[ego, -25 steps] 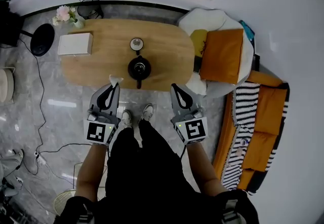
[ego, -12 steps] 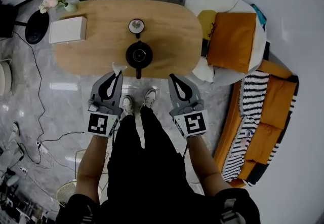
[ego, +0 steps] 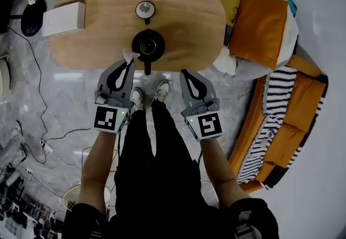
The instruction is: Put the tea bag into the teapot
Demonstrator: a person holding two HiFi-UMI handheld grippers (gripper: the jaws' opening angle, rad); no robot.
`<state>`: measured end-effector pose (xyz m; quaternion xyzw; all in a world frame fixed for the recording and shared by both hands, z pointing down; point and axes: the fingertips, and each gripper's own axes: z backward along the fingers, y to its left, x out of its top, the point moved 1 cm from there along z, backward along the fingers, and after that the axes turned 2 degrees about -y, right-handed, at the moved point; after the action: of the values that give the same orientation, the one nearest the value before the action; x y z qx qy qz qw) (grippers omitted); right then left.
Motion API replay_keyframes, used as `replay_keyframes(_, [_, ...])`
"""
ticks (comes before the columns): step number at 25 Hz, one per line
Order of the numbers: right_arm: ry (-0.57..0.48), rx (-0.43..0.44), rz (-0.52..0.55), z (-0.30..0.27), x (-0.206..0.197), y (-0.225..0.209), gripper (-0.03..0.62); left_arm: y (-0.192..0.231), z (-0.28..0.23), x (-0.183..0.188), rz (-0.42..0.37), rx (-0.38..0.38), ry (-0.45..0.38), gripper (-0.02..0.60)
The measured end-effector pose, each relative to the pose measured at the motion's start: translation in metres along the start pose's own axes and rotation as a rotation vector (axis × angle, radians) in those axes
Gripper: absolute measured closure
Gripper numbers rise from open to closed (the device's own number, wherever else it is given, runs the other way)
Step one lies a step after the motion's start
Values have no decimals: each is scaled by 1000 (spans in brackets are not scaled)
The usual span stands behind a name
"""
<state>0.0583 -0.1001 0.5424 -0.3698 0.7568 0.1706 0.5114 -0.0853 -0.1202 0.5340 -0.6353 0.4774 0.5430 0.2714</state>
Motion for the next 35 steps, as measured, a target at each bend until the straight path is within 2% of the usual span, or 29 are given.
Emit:
replay_keyframes(9, [13,13,-15,-9,-16,-4,589,2,-24,-42,-18,-27,64,563])
replay_keyframes(14, [-91,10,-68,-21,-4,-2,589,6,-29,-68,-31,-28,143,563])
replay_keyframes(27, [-94,29,-84,-27,-14,-4,589,8,-51,-98,-88,-54,332,563])
replay_keyframes(31, [-46,33,-69,-26,-26,-6,589,9,-56,-107,-96,-65,389,563])
replay_keyframes(35, [-90,32,-89,-28,-21,-9,589,10,-60,-115,-104,-72,447,563])
